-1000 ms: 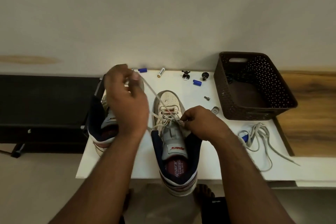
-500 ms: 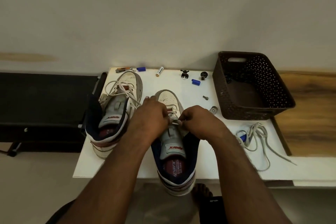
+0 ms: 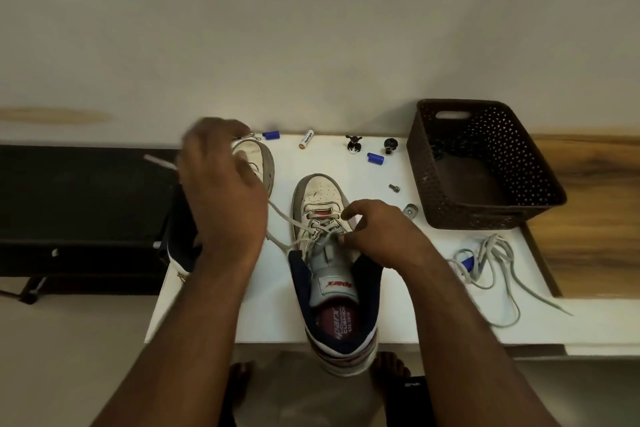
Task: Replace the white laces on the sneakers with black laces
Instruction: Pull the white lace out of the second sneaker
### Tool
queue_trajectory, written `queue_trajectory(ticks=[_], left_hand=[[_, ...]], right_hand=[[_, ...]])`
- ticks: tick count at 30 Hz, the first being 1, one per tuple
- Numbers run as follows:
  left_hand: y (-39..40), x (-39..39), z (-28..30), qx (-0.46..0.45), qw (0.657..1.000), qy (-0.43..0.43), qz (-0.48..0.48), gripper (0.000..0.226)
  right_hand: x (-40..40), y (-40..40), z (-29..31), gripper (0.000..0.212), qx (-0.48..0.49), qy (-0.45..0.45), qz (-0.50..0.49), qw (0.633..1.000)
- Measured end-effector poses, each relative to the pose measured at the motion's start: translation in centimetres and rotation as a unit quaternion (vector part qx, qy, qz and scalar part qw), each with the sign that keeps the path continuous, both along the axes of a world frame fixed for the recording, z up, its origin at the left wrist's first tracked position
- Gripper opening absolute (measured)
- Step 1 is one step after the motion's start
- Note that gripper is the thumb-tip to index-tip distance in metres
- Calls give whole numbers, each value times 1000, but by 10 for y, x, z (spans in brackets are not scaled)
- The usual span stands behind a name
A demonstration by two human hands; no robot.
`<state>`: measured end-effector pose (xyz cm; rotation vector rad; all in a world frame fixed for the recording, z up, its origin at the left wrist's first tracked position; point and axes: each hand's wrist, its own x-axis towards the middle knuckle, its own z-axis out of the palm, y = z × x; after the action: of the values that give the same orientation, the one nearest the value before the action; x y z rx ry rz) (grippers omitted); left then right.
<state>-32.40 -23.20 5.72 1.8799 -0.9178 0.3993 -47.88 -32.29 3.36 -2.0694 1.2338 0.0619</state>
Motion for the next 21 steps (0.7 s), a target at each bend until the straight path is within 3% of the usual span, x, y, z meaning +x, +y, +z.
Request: queue_trajectory(ticks=[2, 3, 5, 7, 11, 16, 21], left_hand=[[-8, -11, -4, 108, 983, 77, -130, 15], [-10, -16, -7, 189, 957, 135, -173, 11], [-13, -20, -15, 343, 895, 196, -209, 9], [-12, -18, -17, 427, 851, 219, -214, 10], [-7, -11, -15, 465, 824, 238, -220, 7], [-10, -10, -17, 478, 821, 231, -210, 11], [-10, -8, -18, 482, 809, 265, -207, 11]], right_hand=[[2, 3, 2, 43, -10, -32, 23, 999], [3, 5, 2, 44, -17, -38, 45, 998], [5, 6, -1, 39, -41, -25, 88, 995], [6, 7, -6, 32, -70, -2, 107, 992], [10, 8, -7, 22, -92, -12, 134, 987], [11, 9, -8, 10, -99, -25, 132, 986], [-7, -3, -3, 6, -21, -62, -9, 998]])
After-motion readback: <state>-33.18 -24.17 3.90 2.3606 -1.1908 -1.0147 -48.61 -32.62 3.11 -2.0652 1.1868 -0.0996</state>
